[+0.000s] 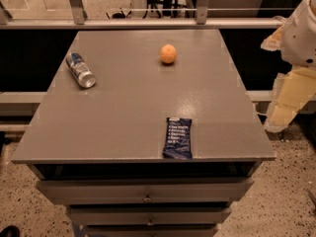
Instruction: Pick redbull can
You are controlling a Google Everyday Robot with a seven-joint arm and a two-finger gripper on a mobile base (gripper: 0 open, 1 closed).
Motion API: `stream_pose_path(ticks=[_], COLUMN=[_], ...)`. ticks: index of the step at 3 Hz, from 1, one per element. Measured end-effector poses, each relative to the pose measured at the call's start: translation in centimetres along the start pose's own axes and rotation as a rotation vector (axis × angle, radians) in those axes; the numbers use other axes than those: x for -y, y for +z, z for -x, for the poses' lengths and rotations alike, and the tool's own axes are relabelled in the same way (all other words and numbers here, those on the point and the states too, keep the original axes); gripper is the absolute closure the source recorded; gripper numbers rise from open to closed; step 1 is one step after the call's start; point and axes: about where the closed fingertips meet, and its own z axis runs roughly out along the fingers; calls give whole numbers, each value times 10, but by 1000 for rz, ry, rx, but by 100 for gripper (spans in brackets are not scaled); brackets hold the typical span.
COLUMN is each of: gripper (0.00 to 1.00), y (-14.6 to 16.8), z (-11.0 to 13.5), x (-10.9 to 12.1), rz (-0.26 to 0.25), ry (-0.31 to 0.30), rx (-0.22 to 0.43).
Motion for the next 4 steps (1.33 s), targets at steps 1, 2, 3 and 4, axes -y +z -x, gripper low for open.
stream_pose_path(ticks=[1,2,3,4], gripper=[0,0,0,0], y=[0,8,39,73], z=[0,23,104,191], x=[0,2,21,44], rz=[0,13,46,74], ry=[0,-25,-66,-31], rx=[0,47,145,216])
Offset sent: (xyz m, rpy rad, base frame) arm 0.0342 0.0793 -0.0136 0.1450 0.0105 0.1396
